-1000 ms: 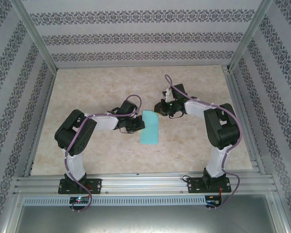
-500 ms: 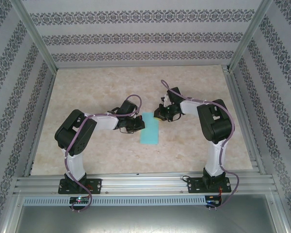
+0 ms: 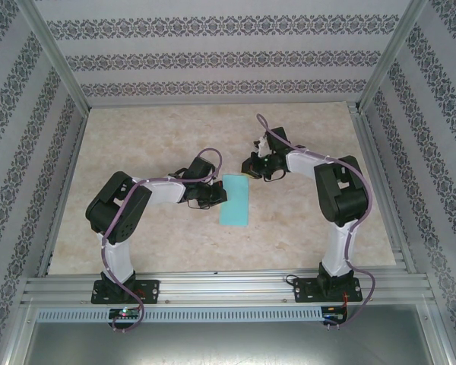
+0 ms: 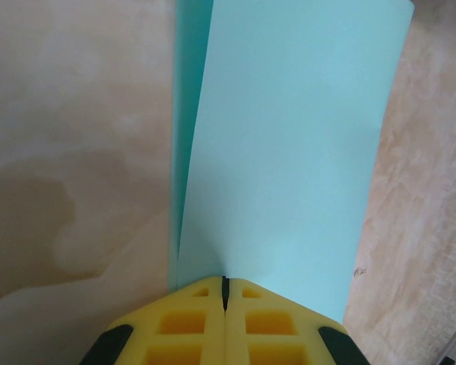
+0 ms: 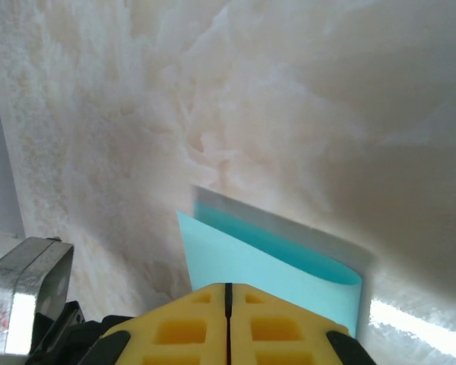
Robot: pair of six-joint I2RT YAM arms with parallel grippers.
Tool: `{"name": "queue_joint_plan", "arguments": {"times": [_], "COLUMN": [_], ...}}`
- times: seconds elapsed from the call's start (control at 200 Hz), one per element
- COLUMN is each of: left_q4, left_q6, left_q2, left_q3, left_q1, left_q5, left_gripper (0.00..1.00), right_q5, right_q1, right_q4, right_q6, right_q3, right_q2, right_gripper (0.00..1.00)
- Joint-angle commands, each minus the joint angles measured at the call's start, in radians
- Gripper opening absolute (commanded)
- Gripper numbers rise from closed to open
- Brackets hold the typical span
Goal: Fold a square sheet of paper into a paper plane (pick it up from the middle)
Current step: Fold the square sheet of paper in half at the center of the table.
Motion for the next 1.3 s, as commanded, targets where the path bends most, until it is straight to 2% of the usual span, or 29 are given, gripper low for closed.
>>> {"name": "queue_joint_plan", "arguments": {"times": [0.0,0.245,0.55,0.714,1.049,1.294], "left_q4": [-0.126,-0.128,-0.135,-0.134,-0.138,-0.137], "left_q6": [0.028,0.031,0.033,0.032,0.037,0.035], "left_q2": [0.052,0.051,0.051,0.054,0.054,0.054], "left_q3": [-0.015,-0.015,-0.011,-0.007,-0.009,-0.007], "left_q1": [-0.012,-0.012,-0.012,-0.012,-0.012,-0.012], "left_q5": [-0.031,-0.031,-0.032,-0.031,-0.027,-0.028], "left_gripper": [0.00,0.00,0.00,0.00,0.00,0.00], "right_q5": [0.013,0.051,-0.024,-0.031,0.035,0.010], "right_q1": [0.004,0.001,-0.015,-0.012,-0.010,-0.012], "right_q4": [-0.025,-0.037,0.028,0.042,0.066,0.021], "right_q6": [0.010,0.018,0.031,0.033,0.038,0.018], "right_q3": [0.008,-0.006,0.005,-0.001,-0.065,-0.042], "right_q2": [0.057,0.102,-0.016,0.030,0.112,-0.015], "right_gripper": [0.08,0.08,0.08,0.08,0.08,0.09]}}
